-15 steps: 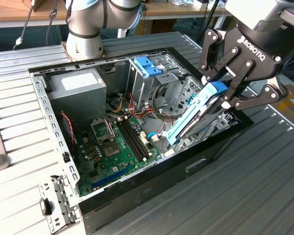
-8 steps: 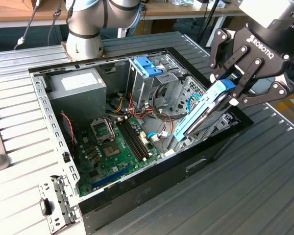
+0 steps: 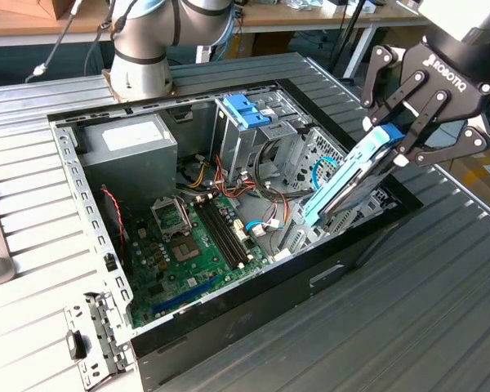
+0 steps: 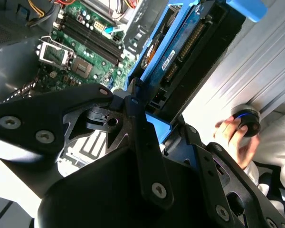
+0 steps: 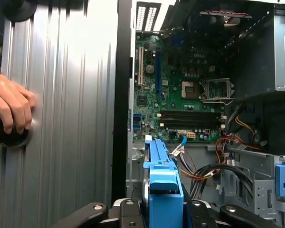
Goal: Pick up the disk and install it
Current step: 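Pick up the disk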
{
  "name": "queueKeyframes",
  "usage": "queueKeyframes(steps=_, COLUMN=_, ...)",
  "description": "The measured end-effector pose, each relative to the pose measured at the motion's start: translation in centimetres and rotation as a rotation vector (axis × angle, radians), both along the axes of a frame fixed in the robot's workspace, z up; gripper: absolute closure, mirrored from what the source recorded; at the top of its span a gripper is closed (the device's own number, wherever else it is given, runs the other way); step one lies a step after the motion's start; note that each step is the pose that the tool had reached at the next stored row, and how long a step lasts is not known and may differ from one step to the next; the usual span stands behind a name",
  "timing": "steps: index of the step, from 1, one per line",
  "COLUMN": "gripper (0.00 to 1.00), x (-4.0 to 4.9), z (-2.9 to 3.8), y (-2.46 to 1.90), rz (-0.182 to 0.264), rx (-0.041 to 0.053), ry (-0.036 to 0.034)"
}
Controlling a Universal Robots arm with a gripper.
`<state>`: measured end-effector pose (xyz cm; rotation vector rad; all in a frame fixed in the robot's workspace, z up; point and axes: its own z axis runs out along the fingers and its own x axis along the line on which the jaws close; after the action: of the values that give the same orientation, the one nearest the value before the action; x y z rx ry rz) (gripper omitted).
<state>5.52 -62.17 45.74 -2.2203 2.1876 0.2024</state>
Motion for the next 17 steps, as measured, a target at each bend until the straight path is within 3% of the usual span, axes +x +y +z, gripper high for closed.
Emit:
queueKeyframes(steps=7, gripper=0.63, x=1.64, z=-0.24, y=1.19, rz=0.000, rx=-0.0025, ry=0.0050)
queueKeyframes(steps=11, gripper=0.63, x=1.88, z=-0.30, y=1.98, rz=0.000, rx=-0.0029, ry=0.0056)
queueKeyframes(steps=17, gripper=0.63, x=2.62, z=-0.61, y=2.33, rz=0.000, rx=-0.0049, ry=0.0083)
